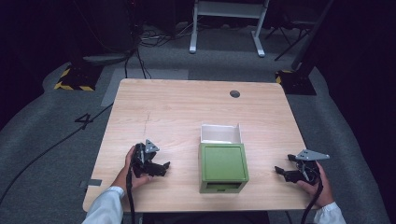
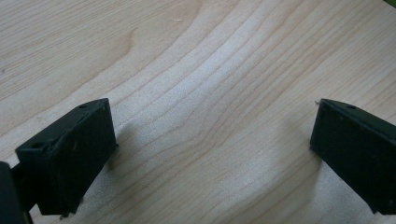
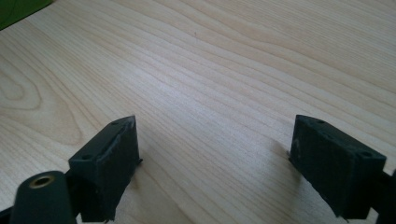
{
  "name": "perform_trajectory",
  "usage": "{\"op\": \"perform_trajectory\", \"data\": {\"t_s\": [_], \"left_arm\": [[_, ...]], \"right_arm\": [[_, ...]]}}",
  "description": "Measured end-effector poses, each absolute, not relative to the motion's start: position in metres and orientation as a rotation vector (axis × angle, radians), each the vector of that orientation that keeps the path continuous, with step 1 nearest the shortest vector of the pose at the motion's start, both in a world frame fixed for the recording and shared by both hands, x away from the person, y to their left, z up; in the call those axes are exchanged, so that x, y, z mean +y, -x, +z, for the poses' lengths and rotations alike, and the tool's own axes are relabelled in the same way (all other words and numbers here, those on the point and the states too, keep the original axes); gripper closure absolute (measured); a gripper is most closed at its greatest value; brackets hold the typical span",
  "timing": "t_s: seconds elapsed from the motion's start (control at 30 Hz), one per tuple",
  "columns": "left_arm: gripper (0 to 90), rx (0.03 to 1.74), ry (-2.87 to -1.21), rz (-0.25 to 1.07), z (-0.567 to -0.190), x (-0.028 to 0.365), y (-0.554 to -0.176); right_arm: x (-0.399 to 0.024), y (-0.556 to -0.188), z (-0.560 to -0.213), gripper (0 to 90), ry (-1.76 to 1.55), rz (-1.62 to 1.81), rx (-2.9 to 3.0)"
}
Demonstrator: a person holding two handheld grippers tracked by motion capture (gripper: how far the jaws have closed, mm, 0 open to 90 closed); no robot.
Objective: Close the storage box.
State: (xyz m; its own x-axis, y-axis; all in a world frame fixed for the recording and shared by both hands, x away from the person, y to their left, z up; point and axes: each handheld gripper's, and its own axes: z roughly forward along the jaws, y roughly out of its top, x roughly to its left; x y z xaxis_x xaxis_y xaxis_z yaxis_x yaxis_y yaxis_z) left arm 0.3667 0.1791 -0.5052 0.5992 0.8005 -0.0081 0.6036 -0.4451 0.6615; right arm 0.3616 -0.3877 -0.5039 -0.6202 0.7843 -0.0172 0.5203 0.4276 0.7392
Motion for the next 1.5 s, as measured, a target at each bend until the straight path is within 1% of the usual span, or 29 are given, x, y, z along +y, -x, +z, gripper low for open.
{"op": "perform_trajectory", "data": {"t_s": [0.33,0.43,0.5,0.53,0.57,0.67,0.7,0.77,0.87,0.93,0.97,1.07,1.17,1.4,1.5], "left_arm": [[0.0,1.075,-2.211,0.39,-0.505,0.179,-0.369],[0.1,1.075,-2.208,0.392,-0.505,0.179,-0.368],[0.1,1.078,-2.208,0.389,-0.505,0.179,-0.368],[0.1,1.078,-2.208,0.389,-0.505,0.179,-0.368],[0.1,1.078,-2.208,0.389,-0.505,0.179,-0.368],[0.1,1.077,-2.208,0.387,-0.505,0.179,-0.368],[0.1,1.073,-2.211,0.387,-0.505,0.179,-0.368],[0.1,1.07,-2.209,0.388,-0.505,0.179,-0.368],[0.3,1.069,-2.209,0.392,-0.505,0.179,-0.368],[0.3,1.069,-2.209,0.391,-0.505,0.179,-0.368],[0.3,1.066,-2.212,0.392,-0.505,0.179,-0.368],[0.3,1.06,-2.214,0.392,-0.505,0.179,-0.368],[0.3,1.057,-2.215,0.385,-0.505,0.179,-0.368],[0.3,1.06,-2.211,0.38,-0.506,0.178,-0.367],[0.2,1.048,-2.217,0.379,-0.506,0.178,-0.367]], "right_arm": [[-0.388,-0.365,-0.504,15.4,-1.117,1.02,2.333],[-0.388,-0.367,-0.503,16.8,-1.13,1.013,2.333],[-0.39,-0.373,-0.499,20.4,-1.128,1.03,2.308],[-0.39,-0.373,-0.499,20.4,-1.128,1.03,2.308],[-0.391,-0.383,-0.491,24.3,-1.143,1.064,2.287],[-0.385,-0.398,-0.475,25.3,-1.1,1.077,2.289],[-0.385,-0.398,-0.475,25.3,-1.1,1.077,2.289],[-0.374,-0.415,-0.456,27.3,-1.047,1.083,2.292],[-0.361,-0.432,-0.438,29.4,-1.007,1.125,2.295],[-0.356,-0.438,-0.434,29.4,-0.99,1.12,2.301],[-0.345,-0.449,-0.426,31.2,-0.958,1.118,2.31],[-0.335,-0.459,-0.419,32.7,-0.941,1.155,2.321],[-0.312,-0.475,-0.411,39.9,-0.899,1.192,2.37],[-0.272,-0.494,-0.405,39.3,-0.842,1.227,2.404],[-0.263,-0.497,-0.405,38.5,-0.828,1.227,2.426]]}}
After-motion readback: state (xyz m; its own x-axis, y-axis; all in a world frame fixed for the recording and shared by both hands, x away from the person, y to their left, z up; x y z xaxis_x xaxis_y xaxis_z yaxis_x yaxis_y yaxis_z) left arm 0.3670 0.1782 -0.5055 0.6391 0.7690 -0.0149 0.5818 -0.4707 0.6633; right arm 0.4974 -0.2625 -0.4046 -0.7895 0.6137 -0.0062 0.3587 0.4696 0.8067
